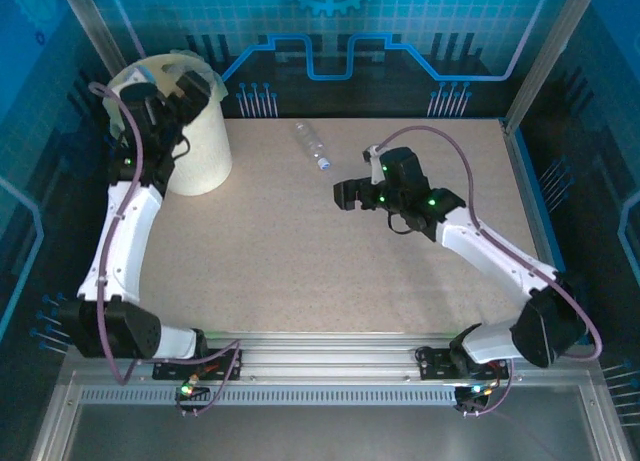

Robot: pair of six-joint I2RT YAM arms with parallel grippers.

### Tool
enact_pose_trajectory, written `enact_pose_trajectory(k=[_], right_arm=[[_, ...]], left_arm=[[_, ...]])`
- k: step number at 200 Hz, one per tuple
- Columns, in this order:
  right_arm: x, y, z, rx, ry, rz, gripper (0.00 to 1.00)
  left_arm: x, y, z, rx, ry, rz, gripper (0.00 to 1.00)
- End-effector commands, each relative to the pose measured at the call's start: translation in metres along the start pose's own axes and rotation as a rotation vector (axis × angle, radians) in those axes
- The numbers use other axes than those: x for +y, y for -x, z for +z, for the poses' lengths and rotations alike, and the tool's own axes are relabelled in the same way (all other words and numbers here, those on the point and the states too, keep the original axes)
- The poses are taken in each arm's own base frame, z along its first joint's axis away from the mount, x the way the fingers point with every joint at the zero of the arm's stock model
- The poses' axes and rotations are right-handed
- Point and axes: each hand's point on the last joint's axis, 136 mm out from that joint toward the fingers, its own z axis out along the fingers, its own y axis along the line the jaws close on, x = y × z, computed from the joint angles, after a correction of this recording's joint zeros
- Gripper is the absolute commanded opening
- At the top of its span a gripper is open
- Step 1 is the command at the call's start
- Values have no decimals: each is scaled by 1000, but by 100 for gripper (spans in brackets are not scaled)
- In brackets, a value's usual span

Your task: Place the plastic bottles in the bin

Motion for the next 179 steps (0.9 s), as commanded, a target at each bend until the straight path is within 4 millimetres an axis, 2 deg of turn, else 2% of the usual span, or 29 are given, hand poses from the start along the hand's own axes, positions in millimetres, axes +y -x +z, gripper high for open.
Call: enact_pose_trajectory(k=[1, 17, 31, 45, 65, 93, 113, 151, 158, 179], right_arm=[[-5, 9, 12, 39, 32, -17, 100], [-11, 11, 26, 62, 41, -21, 100], [-19, 13, 39, 73, 18, -54, 100], [-31, 12, 54, 104, -28, -86, 100], [-43, 10, 78, 186, -53, -91, 100], [-48, 5, 117, 307, -43, -101, 100], [-60, 4, 146, 359, -86, -120, 100], [-76, 5, 186, 419, -135, -189, 97], [-82, -6, 198, 451, -147, -199, 97], [-90, -7, 215, 453, -174, -224, 95]], left_arm=[[-19, -38, -16, 80, -102, 36, 99], [-28, -74, -25, 168, -167, 36, 99], [-22, -102, -31, 248, -179, 18, 99], [-3, -125, -36, 313, -138, 8, 99], [25, -141, -49, 338, -70, 48, 99], [55, -143, -67, 318, 25, 100, 99], [71, -143, -76, 302, 72, 100, 99], [86, -141, -83, 285, 99, 62, 99], [88, -141, -83, 286, 106, 60, 99], [93, -141, -83, 287, 119, 59, 99]])
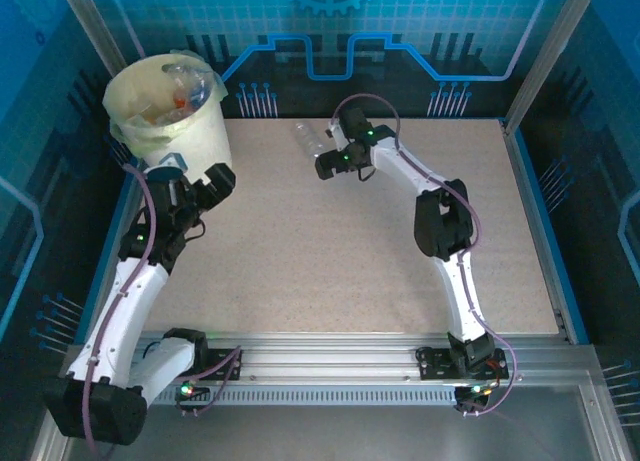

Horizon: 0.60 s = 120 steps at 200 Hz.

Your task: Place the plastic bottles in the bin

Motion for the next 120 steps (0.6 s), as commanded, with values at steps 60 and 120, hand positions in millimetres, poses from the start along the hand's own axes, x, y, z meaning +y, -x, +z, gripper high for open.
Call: enact_pose_trajectory(k=[60, 120], right_arm=[[-18, -10, 53, 102, -67, -67, 90], [-17, 21, 71, -17, -30, -71, 81]], left_arm=[[19, -4, 1, 14, 64, 10, 99], [30, -7, 6, 19, 99, 4, 99]])
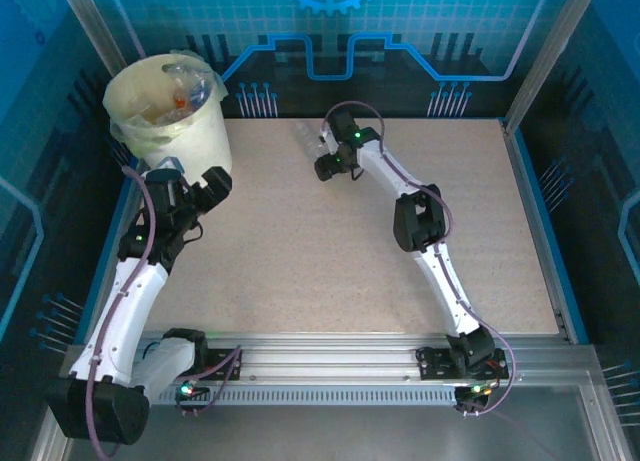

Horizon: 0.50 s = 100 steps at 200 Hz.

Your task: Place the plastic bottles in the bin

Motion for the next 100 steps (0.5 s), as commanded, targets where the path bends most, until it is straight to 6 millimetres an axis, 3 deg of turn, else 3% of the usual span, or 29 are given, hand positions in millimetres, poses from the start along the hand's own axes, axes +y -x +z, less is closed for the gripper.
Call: enact_pose_trajectory(k=[1, 67, 100], right_arm=[[-2, 14, 3, -54, 22, -2, 81], [5, 39, 15, -162, 35, -97, 70], [2, 33, 17, -136, 31, -97, 60]], left_arm=[[15, -4, 5, 7, 50, 15, 99], [19, -5, 24, 35, 69, 9, 99], [21, -6, 34, 48, 79, 5, 99]])
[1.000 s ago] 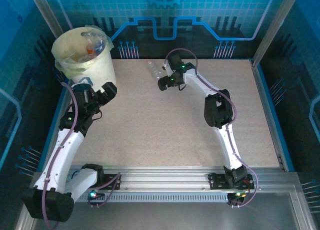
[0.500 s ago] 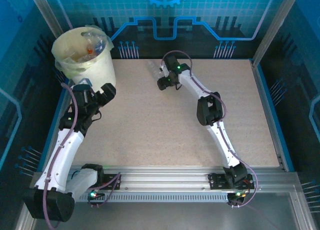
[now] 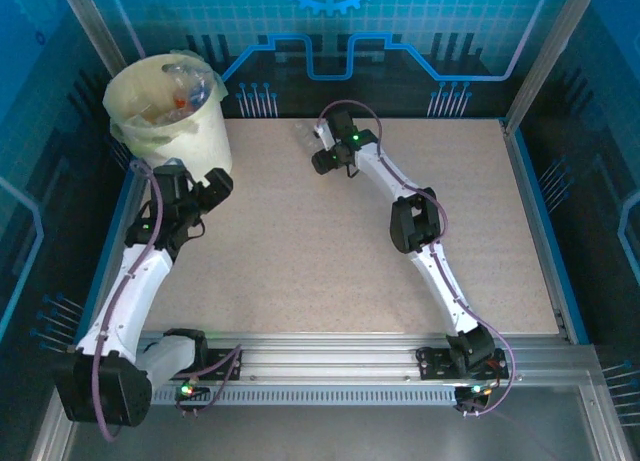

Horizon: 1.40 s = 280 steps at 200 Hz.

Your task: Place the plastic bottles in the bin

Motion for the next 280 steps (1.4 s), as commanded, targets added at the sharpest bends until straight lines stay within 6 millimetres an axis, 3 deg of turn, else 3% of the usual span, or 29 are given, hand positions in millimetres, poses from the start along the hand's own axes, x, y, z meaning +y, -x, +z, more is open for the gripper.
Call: enact_pose_trajectory(k=[1, 75, 102, 159, 182, 208, 280], right_arm=[[-3, 1, 3, -8, 6, -18, 60], [10, -7, 3, 22, 69, -48, 39], [12, -11, -10, 54, 61, -48, 32], [16, -6, -69, 20, 50, -35, 23], [22, -17, -87, 18, 57, -32, 20], [31, -23, -122, -18, 66, -29, 17], [65, -67, -202, -93, 146, 42, 16]], left_arm=[[1, 5, 6, -12, 1, 16, 99], [1, 3, 13, 6, -4, 3, 99], [-11, -3, 14, 45, -71, -8, 99], [-37, -28, 27, 172, -231, -88, 99], [-43, -40, 35, 222, -258, -112, 99], [-56, -53, 41, 273, -297, -110, 99], [-110, -77, 50, 353, -529, -150, 99]])
